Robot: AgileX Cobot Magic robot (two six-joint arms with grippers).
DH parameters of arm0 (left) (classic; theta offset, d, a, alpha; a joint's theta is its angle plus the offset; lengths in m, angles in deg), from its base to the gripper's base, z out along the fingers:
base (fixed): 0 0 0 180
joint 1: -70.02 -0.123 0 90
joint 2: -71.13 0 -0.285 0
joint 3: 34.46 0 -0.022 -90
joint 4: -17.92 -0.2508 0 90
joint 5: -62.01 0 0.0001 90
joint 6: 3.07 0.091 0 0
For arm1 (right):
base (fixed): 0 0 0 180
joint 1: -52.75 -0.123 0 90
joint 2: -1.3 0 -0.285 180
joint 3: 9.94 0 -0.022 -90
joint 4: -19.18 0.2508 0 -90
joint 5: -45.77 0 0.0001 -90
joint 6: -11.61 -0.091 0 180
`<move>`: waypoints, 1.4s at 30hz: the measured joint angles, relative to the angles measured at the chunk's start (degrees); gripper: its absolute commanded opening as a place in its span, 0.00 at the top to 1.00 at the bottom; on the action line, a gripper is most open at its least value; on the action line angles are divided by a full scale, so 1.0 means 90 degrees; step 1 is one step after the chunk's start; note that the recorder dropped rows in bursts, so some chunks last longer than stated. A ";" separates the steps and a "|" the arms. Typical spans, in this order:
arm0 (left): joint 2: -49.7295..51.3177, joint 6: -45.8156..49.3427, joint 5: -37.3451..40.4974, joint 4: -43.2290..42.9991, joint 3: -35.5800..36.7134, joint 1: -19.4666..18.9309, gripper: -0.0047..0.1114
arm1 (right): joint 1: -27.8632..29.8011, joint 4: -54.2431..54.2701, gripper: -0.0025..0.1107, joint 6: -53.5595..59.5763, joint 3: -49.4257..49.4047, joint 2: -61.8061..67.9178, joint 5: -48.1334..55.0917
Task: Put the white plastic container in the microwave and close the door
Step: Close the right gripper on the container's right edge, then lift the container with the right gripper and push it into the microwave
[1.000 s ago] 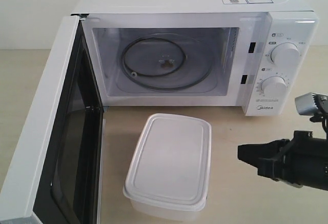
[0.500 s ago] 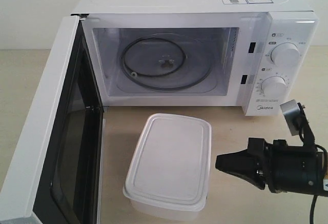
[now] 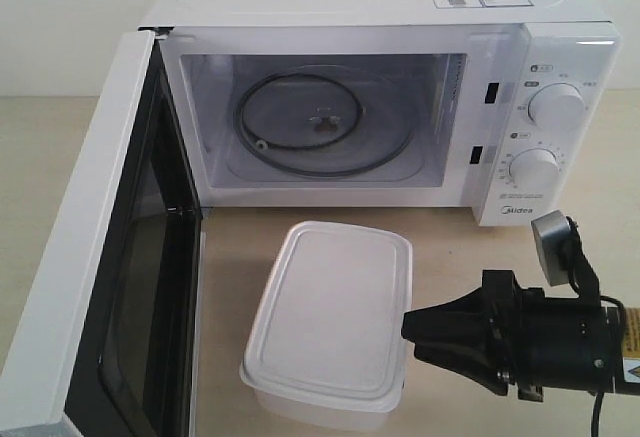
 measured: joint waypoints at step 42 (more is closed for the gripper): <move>0.0000 0.0000 0.0000 0.0000 0.0000 0.0000 0.92 | -0.0567 0.0381 0.81 -0.0975 0.0499 0.0000 0.0957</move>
